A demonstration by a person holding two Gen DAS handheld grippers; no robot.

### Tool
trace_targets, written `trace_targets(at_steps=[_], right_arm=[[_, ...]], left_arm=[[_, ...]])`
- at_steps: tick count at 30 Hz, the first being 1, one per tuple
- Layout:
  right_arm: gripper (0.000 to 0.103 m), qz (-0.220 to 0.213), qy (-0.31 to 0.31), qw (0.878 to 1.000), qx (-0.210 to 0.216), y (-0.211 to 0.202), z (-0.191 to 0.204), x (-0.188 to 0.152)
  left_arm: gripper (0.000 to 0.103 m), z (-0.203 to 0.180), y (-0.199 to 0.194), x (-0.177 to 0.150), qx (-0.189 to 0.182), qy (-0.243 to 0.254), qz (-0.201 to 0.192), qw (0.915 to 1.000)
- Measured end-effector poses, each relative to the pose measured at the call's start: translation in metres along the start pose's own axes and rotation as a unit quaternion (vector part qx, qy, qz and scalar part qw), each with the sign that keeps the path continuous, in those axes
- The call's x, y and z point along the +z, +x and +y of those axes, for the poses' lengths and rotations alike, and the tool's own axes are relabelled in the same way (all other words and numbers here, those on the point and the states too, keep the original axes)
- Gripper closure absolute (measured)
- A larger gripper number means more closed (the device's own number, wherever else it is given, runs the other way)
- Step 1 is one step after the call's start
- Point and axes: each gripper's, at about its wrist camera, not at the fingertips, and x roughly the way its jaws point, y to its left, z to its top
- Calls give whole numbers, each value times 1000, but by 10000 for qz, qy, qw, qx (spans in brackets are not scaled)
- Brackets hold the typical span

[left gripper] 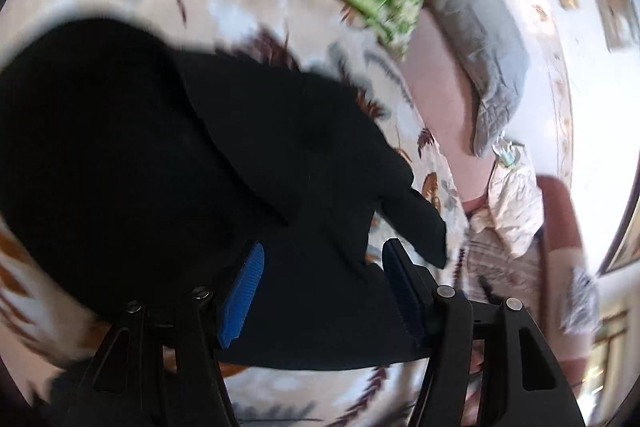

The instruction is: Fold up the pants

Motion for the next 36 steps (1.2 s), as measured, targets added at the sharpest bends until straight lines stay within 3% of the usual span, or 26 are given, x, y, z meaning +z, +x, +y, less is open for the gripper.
trace_targets(at_steps=[5,9,10,11,13,16,19,23,25,28,30,31,32,33,34,36], right_arm=[[43,-39,80,9999,111,0,-7,2],[40,-107,292,9995,77,0,-21,7],[40,-80,336,9994,86,2,-24,7],[40,-20,376,9992,132,6,-27,8],[40,78,417,9988,249,12,-30,10],[40,308,665,9951,661,28,-40,13],[42,435,951,9901,941,42,-50,14],[43,406,1004,9919,659,59,-60,20],[51,365,1017,9931,448,68,-64,22],[54,361,809,9950,465,77,-59,25],[61,448,638,9962,398,84,-56,27],[75,503,563,9965,349,86,-55,27],[97,578,469,9969,268,88,-55,27],[99,565,412,9974,148,85,-54,27],[99,494,356,9981,98,80,-52,28],[100,345,235,9991,120,67,-45,31]], left_arm=[[42,11,26,30,117,-273,-137,9995],[44,19,39,36,-45,-418,-204,9989],[51,19,43,38,-48,-346,-241,9991],[68,18,44,36,-9,-189,-304,9994],[91,25,53,35,153,-11,-350,9993],[98,22,46,32,14,120,-616,9980],[99,15,32,20,-28,488,-926,9945],[99,17,16,8,-147,645,-1163,9910],[99,20,7,7,-199,605,-1235,9903],[99,17,-12,17,-171,705,-1508,9859],[99,17,-25,40,-41,675,-1845,9805],[97,18,-30,53,59,625,-2048,9768],[94,22,-34,76,265,514,-2291,9717],[89,23,-32,90,498,411,-2429,9679],[76,31,-34,106,852,208,-2479,9648],[70,39,-37,114,1123,-141,-2368,9649]])
